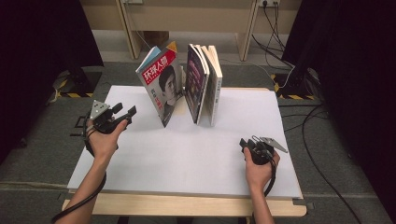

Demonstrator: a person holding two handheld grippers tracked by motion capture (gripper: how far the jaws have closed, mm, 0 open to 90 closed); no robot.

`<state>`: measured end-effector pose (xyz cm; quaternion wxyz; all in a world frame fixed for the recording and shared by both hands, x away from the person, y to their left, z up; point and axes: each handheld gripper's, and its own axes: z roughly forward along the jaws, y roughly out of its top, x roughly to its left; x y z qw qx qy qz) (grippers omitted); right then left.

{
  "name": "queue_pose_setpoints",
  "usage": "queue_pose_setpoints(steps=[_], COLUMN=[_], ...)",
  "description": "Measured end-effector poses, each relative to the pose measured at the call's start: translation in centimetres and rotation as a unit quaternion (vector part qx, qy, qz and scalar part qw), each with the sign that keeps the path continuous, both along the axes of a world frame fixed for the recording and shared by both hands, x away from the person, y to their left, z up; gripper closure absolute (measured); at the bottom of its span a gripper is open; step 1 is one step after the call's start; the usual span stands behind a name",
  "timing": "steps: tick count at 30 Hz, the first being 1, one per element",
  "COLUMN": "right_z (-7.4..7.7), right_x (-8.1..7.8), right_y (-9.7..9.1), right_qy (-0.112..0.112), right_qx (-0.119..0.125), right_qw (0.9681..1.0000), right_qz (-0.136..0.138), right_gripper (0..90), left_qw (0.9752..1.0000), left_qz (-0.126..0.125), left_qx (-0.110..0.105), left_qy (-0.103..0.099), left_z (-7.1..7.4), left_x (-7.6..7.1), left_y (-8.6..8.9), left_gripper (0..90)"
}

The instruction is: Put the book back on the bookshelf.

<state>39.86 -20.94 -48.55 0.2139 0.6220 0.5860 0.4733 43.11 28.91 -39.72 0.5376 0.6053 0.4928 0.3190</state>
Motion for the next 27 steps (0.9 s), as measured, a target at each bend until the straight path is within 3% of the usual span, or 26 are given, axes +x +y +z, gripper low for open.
queue_pose_setpoints(steps=[27], right_z=[0.0], right_x=[0.0], right_y=[0.1], right_qy=[0.001], right_qx=[-0.002], right_qw=[1.0], right_qz=[0.001], right_gripper=[61.2], left_qw=[0.9995], left_qz=[0.02], left_qx=[0.01], left_qy=[0.022], left_z=[-4.1], left_x=[-2.8], left_y=[2.9], left_gripper=[36.9])
